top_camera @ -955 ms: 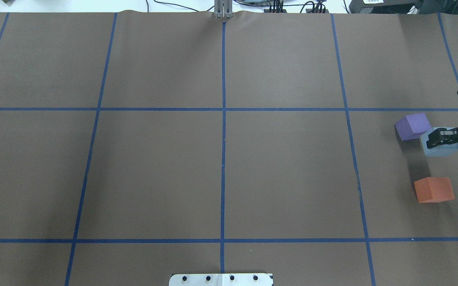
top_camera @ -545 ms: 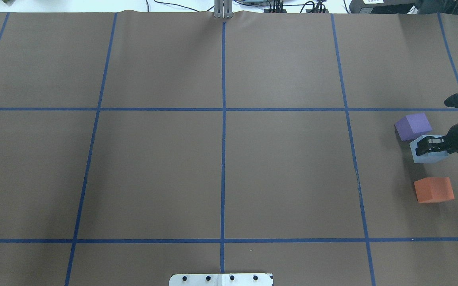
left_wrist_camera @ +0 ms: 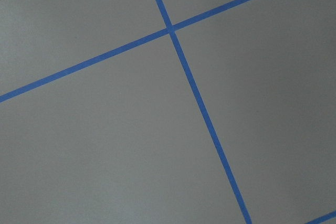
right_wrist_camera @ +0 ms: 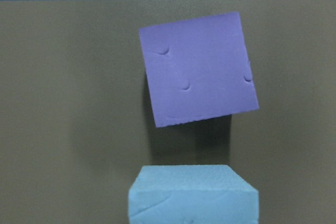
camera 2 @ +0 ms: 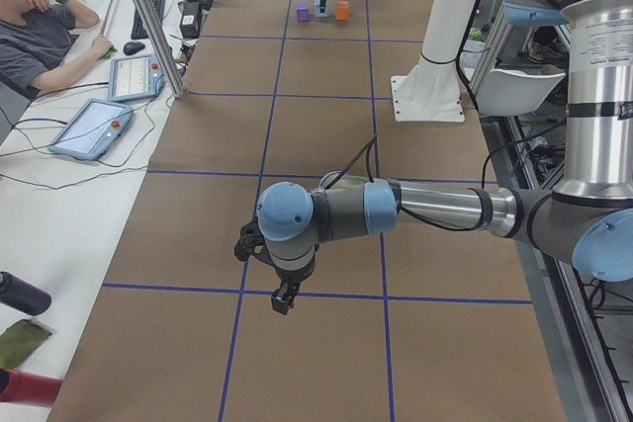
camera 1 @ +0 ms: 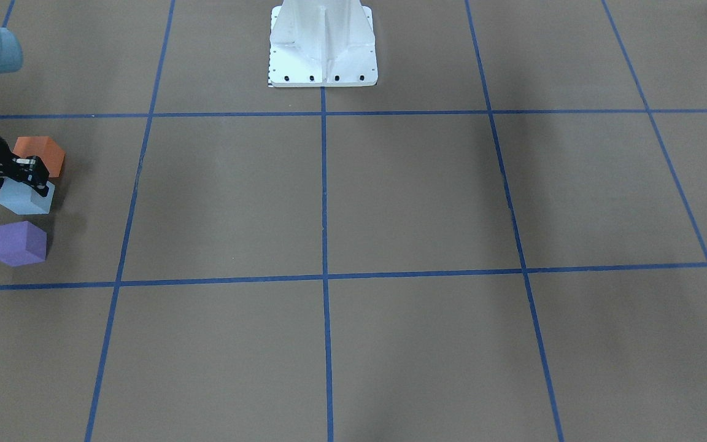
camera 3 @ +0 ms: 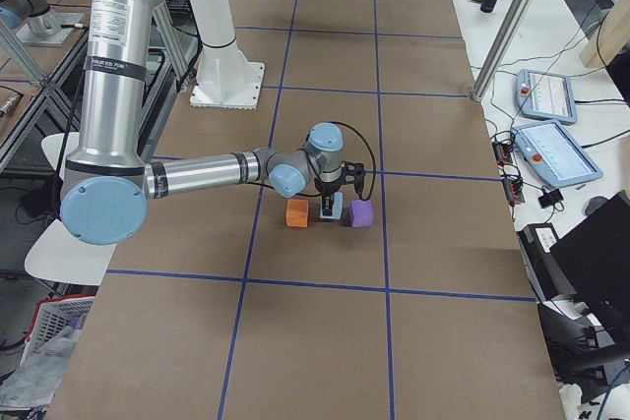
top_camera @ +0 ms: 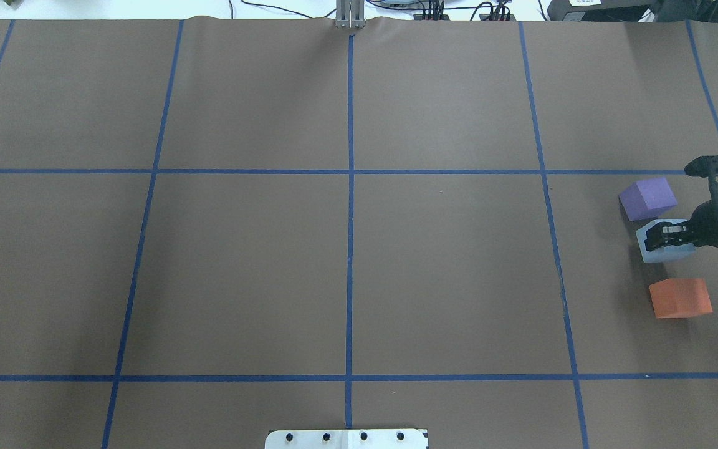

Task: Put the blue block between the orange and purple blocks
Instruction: 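Lower the light blue cube between the purple and orange cubes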

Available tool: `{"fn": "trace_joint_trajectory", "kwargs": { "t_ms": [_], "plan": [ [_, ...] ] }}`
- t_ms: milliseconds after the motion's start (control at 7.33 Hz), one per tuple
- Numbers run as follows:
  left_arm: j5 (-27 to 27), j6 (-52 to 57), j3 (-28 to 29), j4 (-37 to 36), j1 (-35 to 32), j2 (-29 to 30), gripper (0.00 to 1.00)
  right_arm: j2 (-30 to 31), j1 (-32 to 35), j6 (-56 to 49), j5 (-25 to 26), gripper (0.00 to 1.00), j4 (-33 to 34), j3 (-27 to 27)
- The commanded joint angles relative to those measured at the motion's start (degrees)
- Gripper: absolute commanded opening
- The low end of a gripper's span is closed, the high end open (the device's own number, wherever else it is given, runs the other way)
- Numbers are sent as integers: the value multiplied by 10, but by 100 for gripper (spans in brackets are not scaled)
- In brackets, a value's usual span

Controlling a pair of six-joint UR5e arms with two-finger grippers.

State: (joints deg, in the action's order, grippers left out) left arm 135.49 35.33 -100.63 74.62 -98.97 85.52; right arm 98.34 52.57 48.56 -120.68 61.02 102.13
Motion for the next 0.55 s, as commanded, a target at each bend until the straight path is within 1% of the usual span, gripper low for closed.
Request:
{"fn": "trace_joint_trajectory", "kwargs": {
  "t_ms": [0, 136, 273, 409],
  "plan": [
    [0, 0, 0, 0, 0, 0, 100, 3, -1, -1, 1, 19, 0, -3],
    [0, 0, 0, 0, 0, 0, 100, 4, -1, -2, 1, 32, 0, -3],
    [0, 0, 0, 0, 0, 0, 100, 4, -1, -2, 1, 51, 0, -3],
    [0, 0, 0, 0, 0, 0, 100, 4, -1, -2, 3, 96, 0, -2]
  ]
}}
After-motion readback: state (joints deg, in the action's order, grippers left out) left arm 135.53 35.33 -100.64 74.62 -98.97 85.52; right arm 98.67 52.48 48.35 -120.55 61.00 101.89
